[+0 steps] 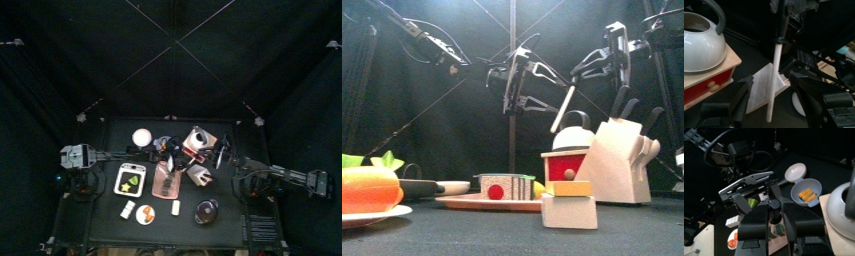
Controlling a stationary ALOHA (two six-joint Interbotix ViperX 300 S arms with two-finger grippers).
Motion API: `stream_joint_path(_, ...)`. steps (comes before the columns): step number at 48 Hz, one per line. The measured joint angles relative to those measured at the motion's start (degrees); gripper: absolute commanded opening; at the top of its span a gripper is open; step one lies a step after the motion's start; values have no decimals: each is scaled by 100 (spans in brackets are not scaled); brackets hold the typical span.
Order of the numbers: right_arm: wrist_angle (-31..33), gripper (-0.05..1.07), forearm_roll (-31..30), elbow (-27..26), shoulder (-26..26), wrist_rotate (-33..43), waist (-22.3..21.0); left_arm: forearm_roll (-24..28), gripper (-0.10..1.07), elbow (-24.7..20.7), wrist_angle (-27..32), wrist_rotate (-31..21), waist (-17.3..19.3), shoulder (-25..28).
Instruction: Place knife sharpener back in holder
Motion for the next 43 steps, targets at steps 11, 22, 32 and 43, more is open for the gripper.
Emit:
stream_joint_path(11, 1301, 41, -123, -413, -431, -35, 334, -123, 94, 492, -378, 149, 70, -404)
stream_joint_path(22, 2988, 41, -554, -1090, -721, -18, 791, -571, 94, 853, -439, 352, 158, -492)
stream_joint_path(32, 4034, 41, -1011, -1617, -729, 158, 1362, -861, 94, 888, -448, 554, 167, -439)
stream_joint_path(43, 5177, 41, -2118, -2109, -747, 835, 2013, -932, 94, 888, -431, 589, 158, -360)
